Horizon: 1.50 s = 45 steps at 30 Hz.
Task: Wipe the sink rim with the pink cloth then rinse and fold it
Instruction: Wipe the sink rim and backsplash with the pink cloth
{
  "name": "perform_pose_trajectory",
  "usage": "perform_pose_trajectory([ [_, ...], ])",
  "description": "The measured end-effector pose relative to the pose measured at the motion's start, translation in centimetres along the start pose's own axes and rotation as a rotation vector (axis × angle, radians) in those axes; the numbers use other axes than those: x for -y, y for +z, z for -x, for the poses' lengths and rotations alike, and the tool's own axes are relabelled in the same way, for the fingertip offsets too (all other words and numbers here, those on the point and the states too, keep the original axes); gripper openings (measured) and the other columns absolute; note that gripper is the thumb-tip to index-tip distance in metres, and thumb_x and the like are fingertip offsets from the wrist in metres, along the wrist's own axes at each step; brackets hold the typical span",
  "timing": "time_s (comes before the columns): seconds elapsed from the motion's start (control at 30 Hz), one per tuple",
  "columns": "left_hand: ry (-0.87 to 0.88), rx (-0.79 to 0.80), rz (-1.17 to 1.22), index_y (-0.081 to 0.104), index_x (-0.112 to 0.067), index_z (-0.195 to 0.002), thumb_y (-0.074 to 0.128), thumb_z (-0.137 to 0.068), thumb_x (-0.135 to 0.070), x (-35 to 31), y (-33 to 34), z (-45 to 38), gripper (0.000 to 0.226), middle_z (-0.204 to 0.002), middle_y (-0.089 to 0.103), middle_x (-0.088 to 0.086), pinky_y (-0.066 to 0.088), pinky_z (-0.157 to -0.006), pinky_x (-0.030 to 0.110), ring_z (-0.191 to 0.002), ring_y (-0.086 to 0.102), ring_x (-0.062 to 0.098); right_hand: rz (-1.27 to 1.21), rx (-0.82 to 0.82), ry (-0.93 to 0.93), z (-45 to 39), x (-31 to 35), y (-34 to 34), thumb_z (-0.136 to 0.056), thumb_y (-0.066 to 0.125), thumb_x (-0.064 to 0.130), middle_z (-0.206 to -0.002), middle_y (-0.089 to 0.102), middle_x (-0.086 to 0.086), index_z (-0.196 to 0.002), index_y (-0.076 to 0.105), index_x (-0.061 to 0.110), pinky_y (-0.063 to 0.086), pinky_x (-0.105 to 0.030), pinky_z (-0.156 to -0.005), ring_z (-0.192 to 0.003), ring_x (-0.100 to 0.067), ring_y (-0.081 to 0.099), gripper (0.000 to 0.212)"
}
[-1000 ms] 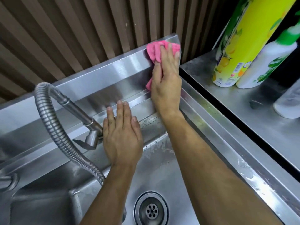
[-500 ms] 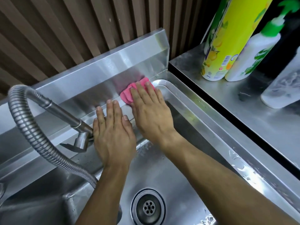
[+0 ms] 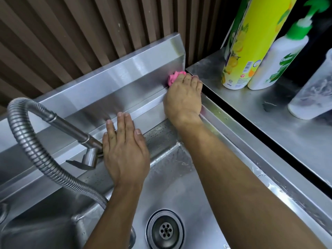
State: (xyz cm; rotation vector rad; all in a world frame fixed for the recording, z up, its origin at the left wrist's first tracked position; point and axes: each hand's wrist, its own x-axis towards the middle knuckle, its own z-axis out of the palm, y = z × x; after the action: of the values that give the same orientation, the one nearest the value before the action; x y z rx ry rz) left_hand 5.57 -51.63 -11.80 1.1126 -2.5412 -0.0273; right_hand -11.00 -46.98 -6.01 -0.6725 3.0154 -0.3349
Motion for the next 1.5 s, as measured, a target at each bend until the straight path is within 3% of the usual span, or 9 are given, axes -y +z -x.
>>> perform_pose_trajectory([
  [0.33,0.019,0.021,0.006,0.030,-0.014,-0.161,0.013,-0.108,-0.036,0.1,0.1,0.1,0.060,-0.168,0.027,0.003,0.018,-0.125,0.045,-0.156,0.020,0.031,-0.126,-0.177,0.087,-0.9,0.2,0.9,-0.104,0.040,0.018,-0.163,0.032,-0.023,-0.159,0.019,-0.005,0.018,-0.046,-0.127,-0.151,-0.038,0.029,0.063],
  [0.47,0.010,0.049,0.009,0.031,-0.014,-0.161,0.017,-0.107,-0.035,0.0,-0.2,0.0,0.059,-0.168,0.027,0.004,0.016,-0.126,0.047,-0.156,0.019,0.034,0.044,-0.091,-0.065,-0.1,-0.9,0.9,-0.103,0.039,0.023,-0.163,0.028,-0.028,-0.159,0.015,-0.008,0.019,-0.050,-0.126,-0.151,-0.044,0.027,0.068],
  [0.6,0.210,0.113,0.110,0.034,-0.014,-0.159,0.025,-0.097,-0.028,-2.5,-0.9,-1.6,0.064,-0.167,0.031,0.006,0.014,-0.127,0.045,-0.155,0.024,0.033,0.128,-0.014,-0.251,0.4,-3.4,0.2,-0.104,0.036,0.020,-0.165,0.026,-0.025,-0.160,0.020,-0.002,0.014,-0.051,-0.126,-0.154,-0.044,0.021,0.062],
  [0.73,0.303,0.174,0.249,0.036,-0.012,-0.158,0.028,-0.101,-0.026,-4.9,-0.5,-5.6,0.059,-0.166,0.032,0.007,0.013,-0.128,0.040,-0.154,0.028,0.026,0.136,0.001,-0.308,-0.6,-3.9,-0.1,-0.105,0.038,0.024,-0.166,0.026,-0.021,-0.160,0.021,0.001,0.013,-0.049,-0.127,-0.154,-0.041,0.023,0.062],
  [0.9,0.433,0.265,0.103,0.031,-0.014,-0.160,0.016,-0.104,-0.036,-4.8,0.2,-5.5,0.063,-0.169,0.027,0.002,0.006,-0.129,0.038,-0.157,0.019,0.025,0.068,-0.025,-0.362,1.7,-6.5,-0.6,-0.088,0.009,0.037,-0.158,0.040,-0.022,-0.154,0.036,0.000,0.026,-0.050,-0.122,-0.149,-0.042,0.035,0.080],
  [1.03,0.422,0.272,0.057,0.026,-0.014,-0.162,0.010,-0.104,-0.040,-5.1,0.2,-5.4,0.065,-0.170,0.021,0.002,0.004,-0.129,0.039,-0.157,0.015,0.027,0.018,-0.064,-0.376,4.8,-9.2,-0.8,-0.097,0.018,0.036,-0.150,0.050,-0.027,-0.146,0.048,-0.003,0.035,-0.056,-0.117,-0.142,-0.048,0.044,0.069],
  [1.27,0.430,0.268,0.038,0.028,-0.013,-0.161,0.010,-0.105,-0.039,-5.1,0.4,-5.5,0.065,-0.169,0.025,0.004,0.010,-0.129,0.042,-0.157,0.018,0.029,0.077,0.025,-0.446,-1.0,-6.1,-0.4,-0.105,0.037,0.028,-0.164,0.032,-0.020,-0.158,0.030,0.004,0.019,-0.048,-0.125,-0.151,-0.041,0.030,0.059],
  [1.4,0.426,0.280,0.048,0.027,-0.014,-0.162,0.011,-0.106,-0.038,-5.2,0.2,-5.4,0.063,-0.170,0.023,0.003,0.009,-0.129,0.042,-0.157,0.017,0.027,0.037,-0.023,-0.487,1.5,-8.7,-0.7,-0.100,0.026,0.032,-0.156,0.046,-0.017,-0.151,0.044,0.005,0.032,-0.049,-0.119,-0.144,-0.040,0.042,0.061],
  [1.5,0.406,0.271,0.081,0.034,-0.011,-0.159,0.017,-0.105,-0.035,-5.6,-0.2,-5.3,0.061,-0.168,0.029,0.006,0.014,-0.128,0.044,-0.155,0.022,0.030,-0.020,-0.077,-0.470,5.8,-11.7,-1.4,-0.100,0.038,0.025,-0.149,0.051,-0.014,-0.143,0.052,0.007,0.037,-0.047,-0.114,-0.139,-0.037,0.047,0.049],
])
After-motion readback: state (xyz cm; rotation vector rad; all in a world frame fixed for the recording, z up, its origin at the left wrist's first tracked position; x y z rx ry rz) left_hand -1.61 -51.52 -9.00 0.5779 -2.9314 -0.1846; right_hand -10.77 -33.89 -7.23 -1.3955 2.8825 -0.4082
